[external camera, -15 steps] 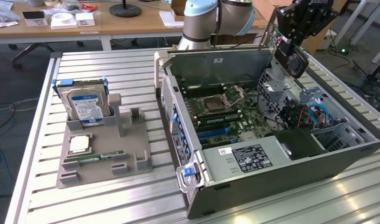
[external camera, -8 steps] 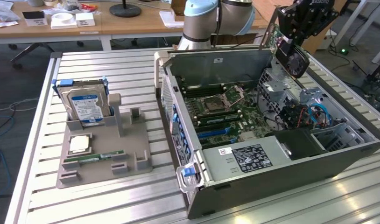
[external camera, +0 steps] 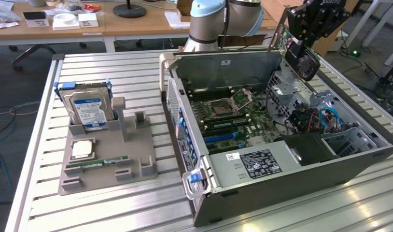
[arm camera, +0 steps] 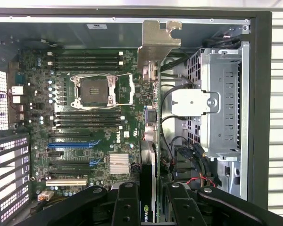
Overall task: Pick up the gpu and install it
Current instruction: 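Insert the gpu into the slot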
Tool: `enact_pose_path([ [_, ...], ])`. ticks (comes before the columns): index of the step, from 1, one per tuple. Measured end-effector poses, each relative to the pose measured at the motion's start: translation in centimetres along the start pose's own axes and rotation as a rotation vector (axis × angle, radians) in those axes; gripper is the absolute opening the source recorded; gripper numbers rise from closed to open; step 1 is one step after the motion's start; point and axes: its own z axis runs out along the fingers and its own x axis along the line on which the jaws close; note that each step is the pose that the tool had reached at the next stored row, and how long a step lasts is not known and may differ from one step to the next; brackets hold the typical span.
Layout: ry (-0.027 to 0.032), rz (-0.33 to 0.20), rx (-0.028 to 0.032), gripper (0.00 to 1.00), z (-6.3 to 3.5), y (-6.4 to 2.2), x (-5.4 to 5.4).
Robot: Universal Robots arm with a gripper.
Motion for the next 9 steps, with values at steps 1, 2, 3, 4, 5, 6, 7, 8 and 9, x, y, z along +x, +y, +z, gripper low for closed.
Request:
enact_pose_path([
  [1, 0.0000, 0.000, 0.0000, 0.26, 0.00, 0.00, 0.00],
  [2, 0.0000, -0.001, 0.0000, 0.26, 0.00, 0.00, 0.00],
  [3, 0.0002, -0.004, 0.0000, 0.26, 0.00, 0.00, 0.00],
  [4, 0.0003, -0.008, -0.0002, 0.26, 0.00, 0.00, 0.00],
  [5, 0.0006, -0.015, -0.0004, 0.26, 0.00, 0.00, 0.01],
  [6, 0.0009, -0.022, -0.0006, 0.26, 0.01, 0.00, 0.00],
  [7, 0.0013, -0.032, -0.0007, 0.26, 0.00, 0.00, 0.00],
  [8, 0.0017, -0.041, -0.0009, 0.26, 0.01, 0.00, 0.00],
  [9, 0.0020, -0.051, -0.0012, 0.26, 0.01, 0.00, 0.00],
])
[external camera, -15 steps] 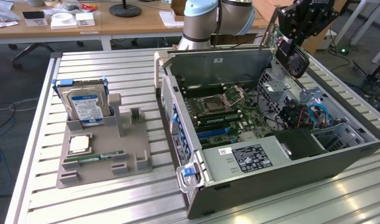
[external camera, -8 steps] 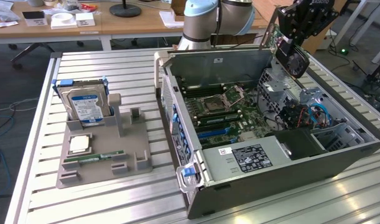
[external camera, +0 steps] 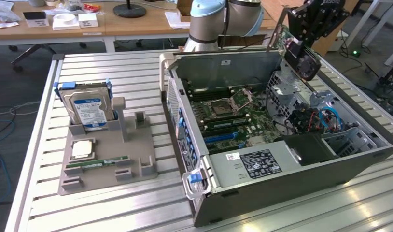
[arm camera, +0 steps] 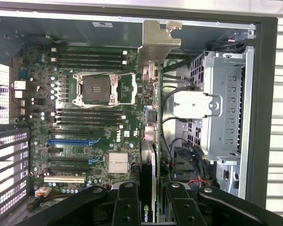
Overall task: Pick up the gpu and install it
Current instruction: 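Insert the gpu into the slot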
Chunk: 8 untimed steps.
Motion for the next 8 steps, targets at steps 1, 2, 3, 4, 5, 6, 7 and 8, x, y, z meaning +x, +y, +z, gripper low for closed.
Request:
enact_pose_path([
  [1, 0.0004, -0.010, -0.0003, 0.26, 0.00, 0.00, 0.00],
  [2, 0.0008, -0.019, -0.0005, 0.26, 0.00, 0.00, 0.00],
  [3, 0.0011, -0.030, -0.0007, 0.26, 0.01, 0.00, 0.00],
  [4, 0.0016, -0.041, -0.0010, 0.26, 0.01, 0.00, 0.00],
  [5, 0.0021, -0.053, -0.0013, 0.26, 0.01, 0.00, 0.00],
  [6, 0.0025, -0.064, -0.0016, 0.26, 0.02, 0.00, 0.00],
  [7, 0.0030, -0.076, -0.0018, 0.26, 0.02, 0.00, 0.00],
  [8, 0.0036, -0.089, -0.0021, 0.26, 0.02, 0.00, 0.00],
])
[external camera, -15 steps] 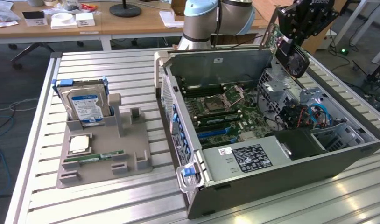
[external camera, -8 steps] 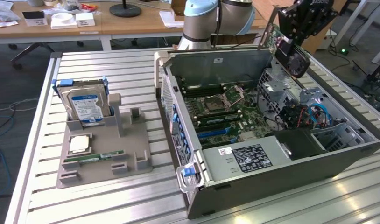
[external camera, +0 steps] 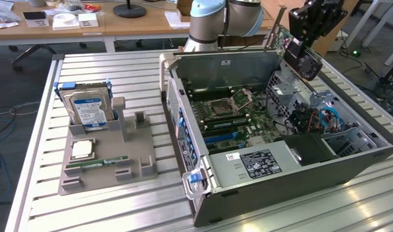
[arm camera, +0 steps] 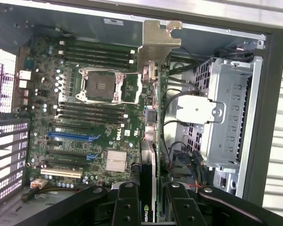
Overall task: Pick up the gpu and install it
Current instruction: 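Insert the gpu into the slot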
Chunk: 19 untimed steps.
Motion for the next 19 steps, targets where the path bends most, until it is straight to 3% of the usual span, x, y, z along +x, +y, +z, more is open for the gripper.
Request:
enact_pose_path([
  [19, 0.0106, -0.269, -0.0064, 0.26, 0.11, 0.00, 0.00],
])
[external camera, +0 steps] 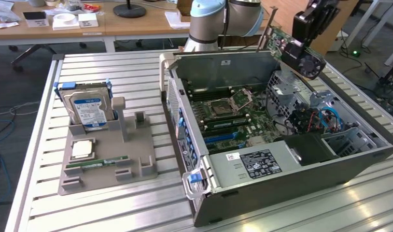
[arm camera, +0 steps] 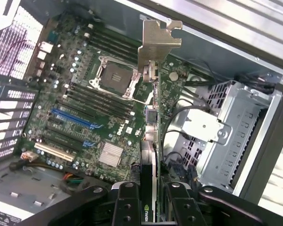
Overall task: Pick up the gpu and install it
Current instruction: 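Insert the gpu into the slot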
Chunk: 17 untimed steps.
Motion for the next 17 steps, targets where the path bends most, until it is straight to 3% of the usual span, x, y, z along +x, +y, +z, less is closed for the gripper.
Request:
enact_pose_path([
  [17, 0.0090, -0.231, -0.0056, 0.26, 0.09, 0.00, 0.00],
])
